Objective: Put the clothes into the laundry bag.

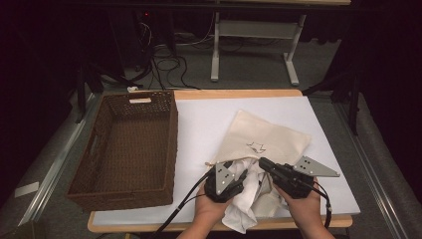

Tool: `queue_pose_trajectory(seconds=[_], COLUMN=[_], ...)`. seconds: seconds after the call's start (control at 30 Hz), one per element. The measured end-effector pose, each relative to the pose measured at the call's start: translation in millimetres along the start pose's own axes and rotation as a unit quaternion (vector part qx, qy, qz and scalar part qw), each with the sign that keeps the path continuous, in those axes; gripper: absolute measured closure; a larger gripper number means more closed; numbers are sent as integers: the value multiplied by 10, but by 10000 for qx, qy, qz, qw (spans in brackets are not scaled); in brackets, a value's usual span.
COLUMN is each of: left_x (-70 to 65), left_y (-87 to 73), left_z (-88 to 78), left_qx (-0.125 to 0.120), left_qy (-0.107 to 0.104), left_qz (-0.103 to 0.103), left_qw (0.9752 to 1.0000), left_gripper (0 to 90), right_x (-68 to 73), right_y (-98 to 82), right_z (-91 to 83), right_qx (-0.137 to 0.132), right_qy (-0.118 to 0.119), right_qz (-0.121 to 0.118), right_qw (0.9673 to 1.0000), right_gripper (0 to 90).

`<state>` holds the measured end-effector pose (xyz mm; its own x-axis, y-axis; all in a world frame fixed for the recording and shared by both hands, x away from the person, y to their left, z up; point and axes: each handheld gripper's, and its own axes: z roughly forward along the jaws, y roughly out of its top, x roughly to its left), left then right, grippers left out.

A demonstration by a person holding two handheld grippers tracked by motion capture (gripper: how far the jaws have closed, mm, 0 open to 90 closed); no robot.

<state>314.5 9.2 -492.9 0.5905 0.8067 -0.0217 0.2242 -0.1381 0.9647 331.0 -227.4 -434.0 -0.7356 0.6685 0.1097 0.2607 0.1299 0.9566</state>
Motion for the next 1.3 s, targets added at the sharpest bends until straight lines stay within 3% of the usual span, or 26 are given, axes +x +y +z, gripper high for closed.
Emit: queue_pose_trajectory(seconds=[0.23,0.33,0.47,0.5,0.57,0.63,0.73,0.83,0.93,1.03,1.23,1.3], left_x=[-28,-81,-126,-128,-138,-150,-159,-176,-190,-174,-127,-87], left_y=[-141,-229,-308,-310,-315,-305,-290,-299,-297,-286,-241,-219], left_z=[-249,-272,-192,-164,-63,-11,41,76,81,68,30,38], left_qx=[-4,186,562,697,1163,1375,1588,1812,1904,1897,1486,1429], left_qy=[-218,-273,-402,-446,-590,-655,-839,-851,-911,-957,-696,-663], left_qz=[-379,-393,-468,-463,-442,-379,-307,-224,-97,-100,-190,-266], left_qw=[9990,9987,9965,9955,9905,9876,9833,9795,9774,9771,9863,9872], left_gripper=[304,227,207,222,268,281,359,531,675,828,852,853], right_x=[4,11,6,6,6,5,-1,2,12,17,20,18], right_y=[-17,-27,-35,-36,-36,-38,-39,-41,-42,-44,-53,-53], right_z=[0,-4,-20,-23,-25,-23,-13,3,13,13,3,0], right_qx=[32,34,47,49,46,55,58,65,59,65,77,66], right_qy=[-37,-47,-51,-44,-41,-42,-6,-20,-6,-19,-28,-17], right_qz=[13,6,28,41,27,29,18,19,2,-8,11,0], right_qw=[10000,10000,10000,10000,10000,10000,10000,10000,10000,10000,10000,10000], right_gripper=[866,866,866,865,865,866,866,866,866,866,866,866])
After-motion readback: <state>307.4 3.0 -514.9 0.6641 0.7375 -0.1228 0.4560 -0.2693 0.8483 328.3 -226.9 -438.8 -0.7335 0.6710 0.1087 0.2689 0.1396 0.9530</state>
